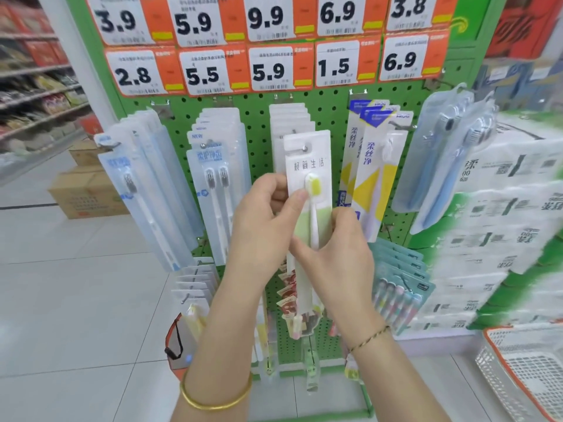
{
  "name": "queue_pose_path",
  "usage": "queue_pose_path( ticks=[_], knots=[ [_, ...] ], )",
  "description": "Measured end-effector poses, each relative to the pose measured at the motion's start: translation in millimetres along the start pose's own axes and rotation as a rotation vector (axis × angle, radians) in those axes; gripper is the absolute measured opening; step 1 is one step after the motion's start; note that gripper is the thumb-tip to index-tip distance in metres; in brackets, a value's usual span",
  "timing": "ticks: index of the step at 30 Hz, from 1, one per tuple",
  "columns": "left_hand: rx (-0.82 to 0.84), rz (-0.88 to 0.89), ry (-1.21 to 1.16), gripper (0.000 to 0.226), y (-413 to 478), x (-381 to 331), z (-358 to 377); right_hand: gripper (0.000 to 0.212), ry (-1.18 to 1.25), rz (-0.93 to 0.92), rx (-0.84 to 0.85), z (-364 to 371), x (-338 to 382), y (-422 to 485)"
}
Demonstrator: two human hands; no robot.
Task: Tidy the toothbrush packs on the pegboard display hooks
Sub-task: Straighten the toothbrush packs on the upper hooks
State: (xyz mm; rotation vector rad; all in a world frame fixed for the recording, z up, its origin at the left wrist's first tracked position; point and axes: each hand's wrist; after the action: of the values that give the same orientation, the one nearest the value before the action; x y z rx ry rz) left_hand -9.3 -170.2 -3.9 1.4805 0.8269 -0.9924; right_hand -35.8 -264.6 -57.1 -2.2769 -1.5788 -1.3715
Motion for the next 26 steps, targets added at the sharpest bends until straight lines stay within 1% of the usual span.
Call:
queue_pose_path(
  ticks=[3, 6, 8, 11, 12, 13, 15, 17, 18, 19, 21, 24, 26],
  knots=[
    [-0.029, 0.003, 0.037, 0.009, 6.4, 3.3, -1.2, 0.059, -0.046, 0.011, 0.002, 2.4, 2.8, 2.0],
    [-0.038, -0.011, 0.091, 0.008, 12.2, 7.8, 0.1, 0.060, -0.082, 0.013, 0.002, 8.1, 1.4, 5.4],
    [-0.046, -0.024, 0.121, 0.007, 15.7, 12.1, 0.9, 0.061, -0.103, -0.019, 0.021, 10.6, -2.0, 7.8],
    [-0.058, -0.019, 0.163, 0.008, 20.5, 17.1, 0.4, 0.062, -0.062, -0.088, 0.047, 5.0, -9.4, 12.1],
    [-0.061, -0.006, 0.192, 0.008, 22.4, 18.0, -0.2, 0.059, -0.024, -0.103, 0.030, 0.9, -10.6, 15.7],
    [-0.064, 0.005, 0.224, 0.008, 24.2, 18.8, -0.5, 0.052, 0.028, -0.126, -0.016, -4.0, -10.0, 21.2],
    [-0.071, 0.014, 0.289, 0.008, 26.8, 18.9, -1.1, 0.034, 0.097, -0.209, -0.156, -15.1, -0.9, 40.5],
    [-0.070, 0.015, 0.330, 0.011, 29.5, 19.1, -0.8, 0.030, 0.054, -0.304, -0.250, -26.0, 16.6, 68.1],
    [-0.064, 0.012, 0.342, 0.013, 30.2, 18.6, -0.3, 0.029, 0.013, -0.333, -0.256, -31.0, 26.5, 82.3],
    [-0.059, 0.008, 0.348, 0.014, 30.5, 17.7, 0.1, 0.029, -0.033, -0.349, -0.235, -35.2, 36.2, 96.3],
    [-0.052, 0.009, 0.357, 0.016, 30.7, 16.2, -0.1, 0.029, -0.122, -0.354, -0.143, -41.8, 51.7, 120.8],
    [-0.040, 0.000, 0.371, 0.016, 28.7, 14.3, -2.0, 0.025, -0.169, -0.321, 0.009, -47.2, 65.6, 140.8],
    [-0.042, 0.006, 0.386, 0.012, 27.4, 14.0, -3.7, 0.022, -0.197, -0.299, 0.099, -49.9, 69.0, 144.7]
  ],
)
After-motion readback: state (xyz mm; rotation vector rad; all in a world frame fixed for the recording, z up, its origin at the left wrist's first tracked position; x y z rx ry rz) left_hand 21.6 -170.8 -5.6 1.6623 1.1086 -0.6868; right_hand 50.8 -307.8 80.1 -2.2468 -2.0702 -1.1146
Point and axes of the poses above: each hand's wrist, its own y-axis towards the middle knuckle, its own z-axis out of the palm, x = y × z, and after that the axes turned 8 degrees about -y, right-handed
